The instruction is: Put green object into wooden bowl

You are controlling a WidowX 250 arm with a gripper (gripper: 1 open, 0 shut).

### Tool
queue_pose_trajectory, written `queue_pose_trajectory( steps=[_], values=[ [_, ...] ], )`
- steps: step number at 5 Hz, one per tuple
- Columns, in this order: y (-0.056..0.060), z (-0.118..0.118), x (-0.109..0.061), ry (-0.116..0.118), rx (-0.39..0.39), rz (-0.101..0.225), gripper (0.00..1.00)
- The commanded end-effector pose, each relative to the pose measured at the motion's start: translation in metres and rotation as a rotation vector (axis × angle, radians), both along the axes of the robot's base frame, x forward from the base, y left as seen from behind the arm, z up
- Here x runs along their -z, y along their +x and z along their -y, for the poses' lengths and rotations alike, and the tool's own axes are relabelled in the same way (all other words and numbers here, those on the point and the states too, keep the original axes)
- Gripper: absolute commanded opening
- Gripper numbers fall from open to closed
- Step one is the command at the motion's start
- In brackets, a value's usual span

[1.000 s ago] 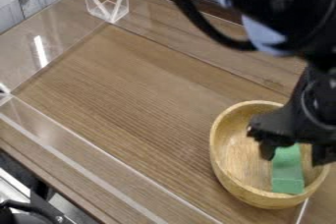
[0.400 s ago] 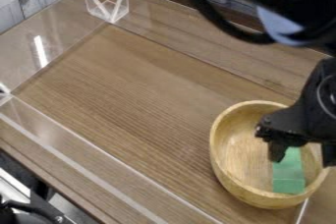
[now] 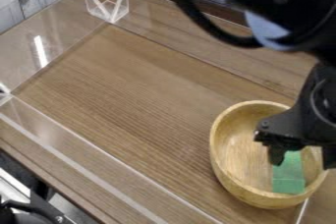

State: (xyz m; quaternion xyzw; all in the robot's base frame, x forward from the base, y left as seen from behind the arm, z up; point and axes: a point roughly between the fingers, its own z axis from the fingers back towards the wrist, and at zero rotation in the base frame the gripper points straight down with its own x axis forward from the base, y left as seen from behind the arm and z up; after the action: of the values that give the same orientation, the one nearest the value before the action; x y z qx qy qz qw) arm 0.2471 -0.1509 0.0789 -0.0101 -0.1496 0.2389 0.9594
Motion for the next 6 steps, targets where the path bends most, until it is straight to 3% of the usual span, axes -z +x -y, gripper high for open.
queue_pose_trajectory(
  steps=[1,2,3,4,6],
  values=[
    [-0.004,-0.003,-0.013,-0.027,-0.076,0.034,1.0],
    [-0.01,-0.003,-0.02,-0.036,-0.134,0.034,1.0],
    [-0.012,-0.003,-0.027,-0.043,-0.04,0.028,1.0],
    [-0.013,-0.005,-0.023,-0.038,0.038,0.016,1.0],
    [0.001,0.001,-0.01,-0.023,-0.076,-0.005,1.0]
  ],
)
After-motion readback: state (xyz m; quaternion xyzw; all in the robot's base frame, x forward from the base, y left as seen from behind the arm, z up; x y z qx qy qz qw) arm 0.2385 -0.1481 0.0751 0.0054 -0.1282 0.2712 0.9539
